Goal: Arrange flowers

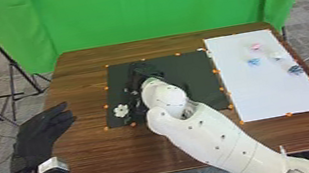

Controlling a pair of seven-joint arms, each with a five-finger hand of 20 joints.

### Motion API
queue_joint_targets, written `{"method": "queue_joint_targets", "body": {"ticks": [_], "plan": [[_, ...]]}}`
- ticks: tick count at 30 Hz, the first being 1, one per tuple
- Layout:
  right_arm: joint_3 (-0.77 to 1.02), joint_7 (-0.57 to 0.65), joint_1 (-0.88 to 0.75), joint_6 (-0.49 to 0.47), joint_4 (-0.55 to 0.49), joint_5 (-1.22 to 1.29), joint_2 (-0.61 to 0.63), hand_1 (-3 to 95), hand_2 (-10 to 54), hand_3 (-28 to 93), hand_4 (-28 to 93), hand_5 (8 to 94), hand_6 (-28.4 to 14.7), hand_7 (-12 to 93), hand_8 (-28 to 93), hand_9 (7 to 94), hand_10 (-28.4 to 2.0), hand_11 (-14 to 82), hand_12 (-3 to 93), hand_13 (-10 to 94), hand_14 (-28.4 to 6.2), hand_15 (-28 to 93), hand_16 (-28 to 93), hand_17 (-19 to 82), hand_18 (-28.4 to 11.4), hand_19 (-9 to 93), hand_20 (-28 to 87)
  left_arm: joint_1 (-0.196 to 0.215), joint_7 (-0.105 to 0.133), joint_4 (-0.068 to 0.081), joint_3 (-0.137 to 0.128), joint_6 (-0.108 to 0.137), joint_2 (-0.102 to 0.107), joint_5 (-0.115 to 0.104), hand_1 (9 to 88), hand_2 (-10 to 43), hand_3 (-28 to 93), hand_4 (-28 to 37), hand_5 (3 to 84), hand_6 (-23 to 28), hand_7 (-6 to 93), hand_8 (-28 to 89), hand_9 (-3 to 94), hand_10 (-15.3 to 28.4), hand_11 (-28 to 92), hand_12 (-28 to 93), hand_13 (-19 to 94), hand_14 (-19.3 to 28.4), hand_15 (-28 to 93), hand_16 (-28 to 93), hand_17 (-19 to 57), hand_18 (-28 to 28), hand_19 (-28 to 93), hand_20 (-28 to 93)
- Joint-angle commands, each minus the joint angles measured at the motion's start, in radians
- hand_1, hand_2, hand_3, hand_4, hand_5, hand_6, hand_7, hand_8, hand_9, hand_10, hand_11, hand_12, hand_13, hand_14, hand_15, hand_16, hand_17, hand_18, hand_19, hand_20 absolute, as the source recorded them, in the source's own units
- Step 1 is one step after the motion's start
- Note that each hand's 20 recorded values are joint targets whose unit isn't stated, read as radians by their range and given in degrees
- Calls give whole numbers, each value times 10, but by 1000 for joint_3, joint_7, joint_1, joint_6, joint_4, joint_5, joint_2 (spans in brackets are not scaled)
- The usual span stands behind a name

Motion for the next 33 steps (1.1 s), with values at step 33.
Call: {"method": "queue_joint_targets", "body": {"ticks": [33], "plan": [[-69, -54, 75, 34, -131, 139, 35, 338, -95, 771, -283, 627, -40, 258, -152, 673, -137, 420, 191, 586, -117, 700, 206, 173, -222, 785, 178, 132, 71, -29, -24, 68, 41, -50, 285, 78, 797, -158, 510, 162, 151, -93, 427, 238, 411, 84, 311, 284, 649, -155, -99, 218, 611, 111]]}}
